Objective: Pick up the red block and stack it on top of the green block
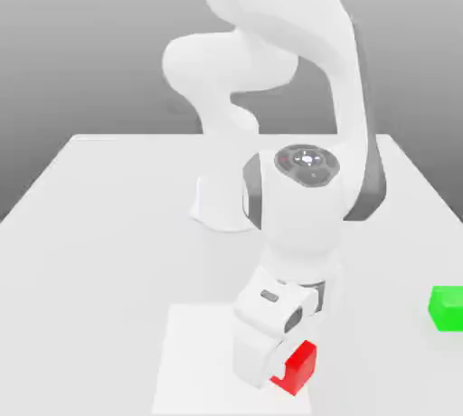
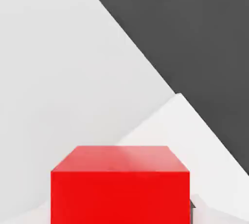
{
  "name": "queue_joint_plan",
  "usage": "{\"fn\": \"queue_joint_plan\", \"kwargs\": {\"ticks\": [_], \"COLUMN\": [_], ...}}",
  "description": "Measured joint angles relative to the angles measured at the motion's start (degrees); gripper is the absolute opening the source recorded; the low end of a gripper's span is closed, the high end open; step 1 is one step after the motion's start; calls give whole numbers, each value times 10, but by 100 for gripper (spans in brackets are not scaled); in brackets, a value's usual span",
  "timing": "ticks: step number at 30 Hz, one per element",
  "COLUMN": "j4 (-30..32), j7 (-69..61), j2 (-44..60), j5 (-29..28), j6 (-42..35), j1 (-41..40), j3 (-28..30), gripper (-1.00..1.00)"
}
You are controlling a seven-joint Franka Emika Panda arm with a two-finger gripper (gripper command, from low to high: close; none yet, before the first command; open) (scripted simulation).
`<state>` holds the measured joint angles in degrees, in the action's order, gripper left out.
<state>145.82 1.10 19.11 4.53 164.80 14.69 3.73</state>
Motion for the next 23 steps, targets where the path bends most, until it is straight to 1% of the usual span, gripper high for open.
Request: {"fn": "queue_joint_plan", "kwargs": {"ticks": [5,10,15,17,19,20,23], "j4": [14,-3,-26,-33,-37,-38,-38], "j7": [17,-16,-59,-56,-44,-38,-38], "j2": [-89,-115,-125,-98,-60,-40,-40], "j5": [-23,-44,-68,-87,-108,-117,-117], "j6": [-75,-119,-153,-133,-100,-82,-82], "j1": [7,75,168,186,197,205,205], "j3": [11,-64,-153,-162,-155,-147,-147], "gripper": [-100,-100,-100,-100,-100,100,100]}}
